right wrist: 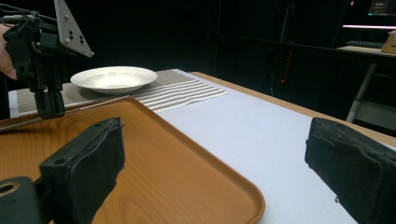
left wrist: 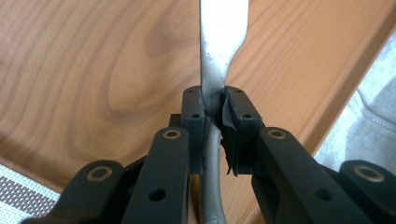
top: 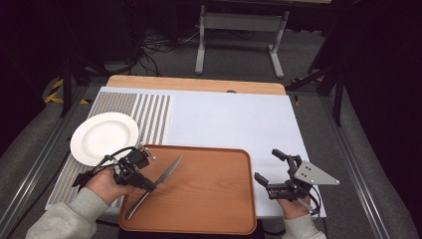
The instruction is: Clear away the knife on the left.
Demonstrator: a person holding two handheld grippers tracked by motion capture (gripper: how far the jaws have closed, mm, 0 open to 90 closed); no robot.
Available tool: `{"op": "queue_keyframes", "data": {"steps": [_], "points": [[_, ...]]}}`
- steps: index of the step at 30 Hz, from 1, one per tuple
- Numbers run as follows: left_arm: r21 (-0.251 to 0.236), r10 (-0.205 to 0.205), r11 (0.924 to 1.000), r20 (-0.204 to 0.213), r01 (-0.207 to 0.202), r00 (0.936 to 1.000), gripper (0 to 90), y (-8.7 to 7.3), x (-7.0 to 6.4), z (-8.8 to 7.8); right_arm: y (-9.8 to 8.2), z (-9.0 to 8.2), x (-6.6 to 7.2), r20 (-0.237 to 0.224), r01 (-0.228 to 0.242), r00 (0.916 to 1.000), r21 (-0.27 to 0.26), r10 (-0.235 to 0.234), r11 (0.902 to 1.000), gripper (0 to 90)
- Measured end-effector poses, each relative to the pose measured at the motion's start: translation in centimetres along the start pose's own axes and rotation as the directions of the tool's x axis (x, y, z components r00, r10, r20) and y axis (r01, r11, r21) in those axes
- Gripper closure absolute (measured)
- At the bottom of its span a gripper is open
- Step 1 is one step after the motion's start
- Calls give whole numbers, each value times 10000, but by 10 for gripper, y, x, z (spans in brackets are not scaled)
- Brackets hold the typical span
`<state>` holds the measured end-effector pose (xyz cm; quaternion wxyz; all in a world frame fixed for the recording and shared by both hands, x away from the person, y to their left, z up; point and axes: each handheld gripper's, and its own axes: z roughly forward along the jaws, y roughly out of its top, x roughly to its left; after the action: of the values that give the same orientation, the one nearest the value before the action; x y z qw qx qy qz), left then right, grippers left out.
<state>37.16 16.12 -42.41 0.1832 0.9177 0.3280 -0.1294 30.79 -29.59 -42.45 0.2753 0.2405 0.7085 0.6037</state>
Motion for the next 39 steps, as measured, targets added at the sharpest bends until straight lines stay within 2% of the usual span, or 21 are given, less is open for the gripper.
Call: {"op": "queue_keyframes", "data": {"steps": [3,5,8,9,13,17,21,29,30,35,39], "points": [[3,-184,9998,-64,184,9998,797,0,1,2,0,0,0,-9,15,10000,26,-15,10000,54],[72,-301,9995,-324,304,9990,797,0,2,7,0,0,1,-3,-19,10000,1,19,10000,54],[126,-319,9994,-363,324,9988,797,1,3,9,0,0,0,13,5,10000,-30,-5,10000,54],[227,-433,9988,-385,442,9983,797,1,2,9,0,0,0,2,23,10000,-37,-23,10000,54],[176,-400,9990,-472,409,9981,796,1,2,13,0,-1,0,0,4,10000,-21,-4,10000,54],[500,-392,9979,-594,422,9975,796,1,1,18,0,-1,0,-26,11,10000,-26,-11,10000,54],[623,-385,9971,-645,426,9972,796,1,0,21,0,-1,0,-9,-19,10000,-29,19,10000,54],[588,-446,9971,-690,486,9966,795,2,0,21,1,-1,-1,-9,-2,10000,-27,2,10000,54],[650,-357,9971,-756,406,9965,795,2,0,21,0,-1,-1,-3,5,10000,-29,-6,10000,54],[707,-483,9961,-740,536,9961,794,2,-2,23,0,-1,0,-33,17,10000,0,-17,10000,54],[666,-337,9970,-796,391,9963,787,2,-2,23,0,-1,0,-25,20,10000,16,-20,10000,54]]}}
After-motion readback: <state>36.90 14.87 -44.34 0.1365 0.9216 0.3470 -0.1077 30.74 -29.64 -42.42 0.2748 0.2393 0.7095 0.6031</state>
